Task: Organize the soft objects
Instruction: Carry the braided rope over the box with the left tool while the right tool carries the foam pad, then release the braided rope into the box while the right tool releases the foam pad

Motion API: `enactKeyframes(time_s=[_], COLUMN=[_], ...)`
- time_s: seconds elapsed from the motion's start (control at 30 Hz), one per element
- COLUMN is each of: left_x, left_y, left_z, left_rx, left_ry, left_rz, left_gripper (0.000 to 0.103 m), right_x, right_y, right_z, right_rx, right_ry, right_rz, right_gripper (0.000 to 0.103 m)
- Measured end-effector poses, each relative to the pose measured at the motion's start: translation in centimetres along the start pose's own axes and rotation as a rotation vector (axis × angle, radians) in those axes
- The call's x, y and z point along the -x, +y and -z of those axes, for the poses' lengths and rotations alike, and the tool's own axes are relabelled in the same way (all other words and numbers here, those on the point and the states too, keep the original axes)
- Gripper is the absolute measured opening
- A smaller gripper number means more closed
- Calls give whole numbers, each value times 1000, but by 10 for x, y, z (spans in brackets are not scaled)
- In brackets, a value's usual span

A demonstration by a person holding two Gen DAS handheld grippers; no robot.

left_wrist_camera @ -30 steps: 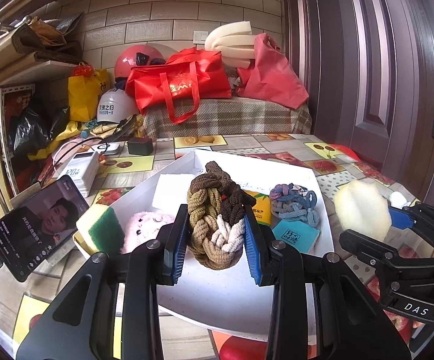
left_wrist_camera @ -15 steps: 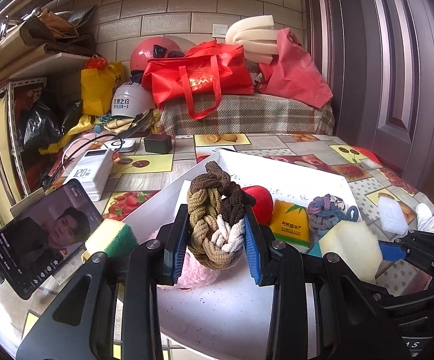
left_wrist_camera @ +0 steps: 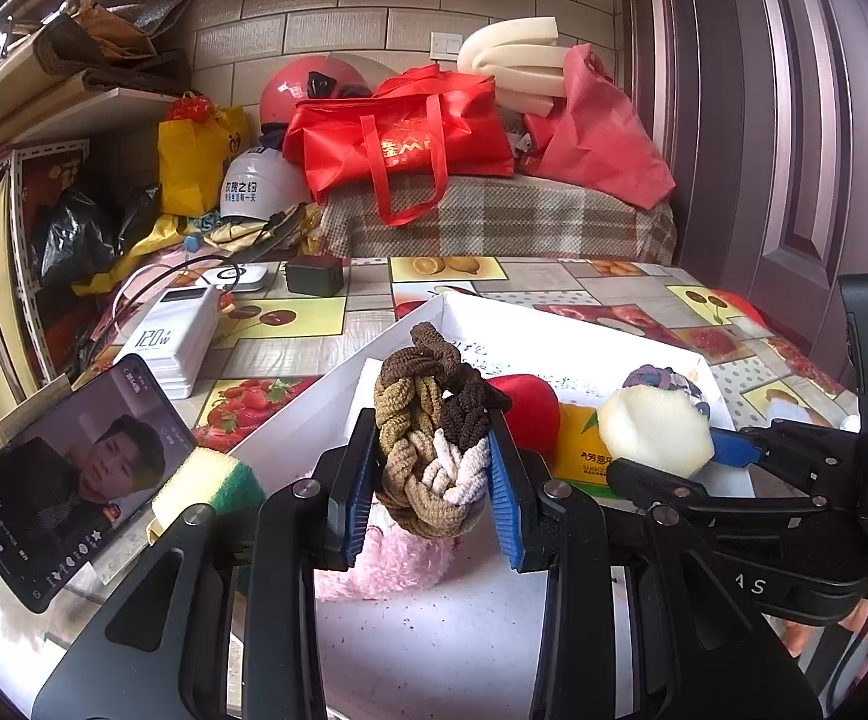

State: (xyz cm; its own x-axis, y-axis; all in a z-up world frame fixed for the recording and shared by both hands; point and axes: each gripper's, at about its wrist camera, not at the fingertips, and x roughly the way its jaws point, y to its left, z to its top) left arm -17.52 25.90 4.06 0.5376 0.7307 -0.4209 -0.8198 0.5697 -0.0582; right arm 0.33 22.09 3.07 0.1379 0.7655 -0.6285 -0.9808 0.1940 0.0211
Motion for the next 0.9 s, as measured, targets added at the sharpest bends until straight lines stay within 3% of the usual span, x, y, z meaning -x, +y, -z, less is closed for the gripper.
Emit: enactKeyframes(time_s=[0.1, 0.3, 0.7, 0.8, 0.9], left_x=[-5, -9, -9, -10, -7], left_y=[-3, -10, -8, -7, -7], left_z=[-3, -5, -6, -7, -6], left_rx=[-9, -39, -37, -31, -33], left_ry=[-3, -13, -20, -15, -27], left_rz=[-10, -20, -26, -43, -55], left_gripper=[33, 34, 35, 42, 50], right_x=[-2, 10, 14, 15, 17], right_y=[-1, 16, 17, 15, 12], right_z=[-4, -3, -3, -3, -3], right_rx=[-14, 75, 76, 61, 38], right_ry=[-14, -82, -114, -121, -131], right_rz=[9, 23, 31, 46, 76], right_gripper=[57, 57, 59, 63, 81])
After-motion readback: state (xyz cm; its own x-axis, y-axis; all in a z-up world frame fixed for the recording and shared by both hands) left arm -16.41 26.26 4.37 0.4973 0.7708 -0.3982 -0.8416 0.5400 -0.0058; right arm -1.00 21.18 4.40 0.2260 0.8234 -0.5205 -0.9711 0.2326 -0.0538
